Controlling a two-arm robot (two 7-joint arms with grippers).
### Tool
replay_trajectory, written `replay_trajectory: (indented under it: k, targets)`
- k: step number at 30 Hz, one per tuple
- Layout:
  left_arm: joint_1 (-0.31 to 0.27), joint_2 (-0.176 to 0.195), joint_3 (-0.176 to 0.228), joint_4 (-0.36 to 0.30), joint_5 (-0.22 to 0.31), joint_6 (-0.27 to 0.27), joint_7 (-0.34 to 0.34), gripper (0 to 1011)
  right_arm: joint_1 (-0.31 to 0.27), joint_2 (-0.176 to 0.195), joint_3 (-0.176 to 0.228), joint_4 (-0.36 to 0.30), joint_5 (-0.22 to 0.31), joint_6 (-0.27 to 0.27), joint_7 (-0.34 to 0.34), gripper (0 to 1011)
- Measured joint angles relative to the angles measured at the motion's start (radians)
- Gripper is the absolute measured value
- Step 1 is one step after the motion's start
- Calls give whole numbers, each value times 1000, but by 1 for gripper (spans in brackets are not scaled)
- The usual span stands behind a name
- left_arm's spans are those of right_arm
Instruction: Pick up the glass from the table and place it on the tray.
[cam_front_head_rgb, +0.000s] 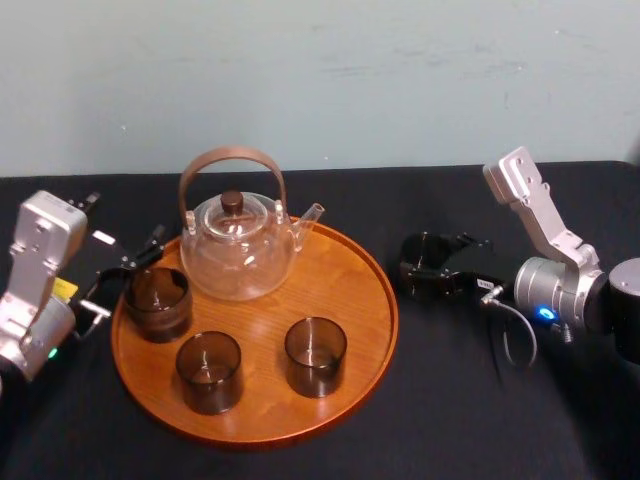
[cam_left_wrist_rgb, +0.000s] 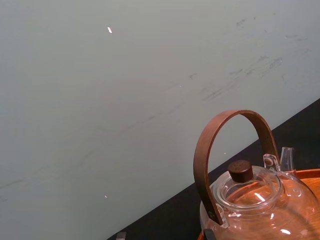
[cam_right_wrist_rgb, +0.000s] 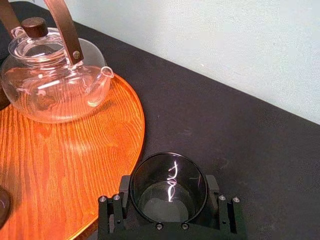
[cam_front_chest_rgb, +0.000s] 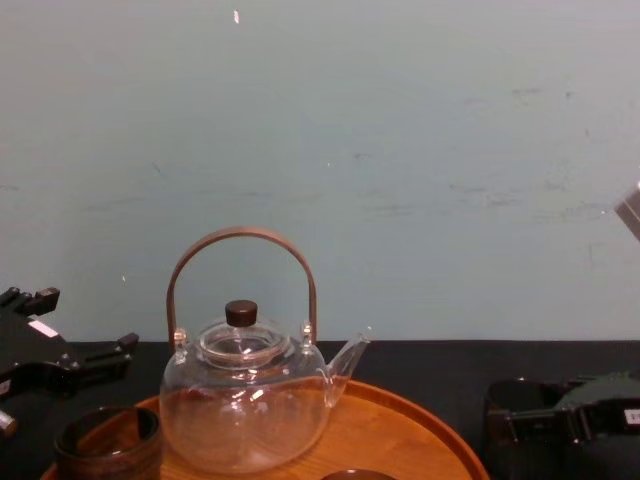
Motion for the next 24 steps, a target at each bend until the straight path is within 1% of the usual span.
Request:
replay_trajectory:
  k: [15,24]
  targets:
    - [0,0,0,0,0,0,0,1001,-2,0,1,-3,2,1,0,903]
    - [0,0,0,0,0,0,0,1001,-19,15,26,-53,26,-4,9,903]
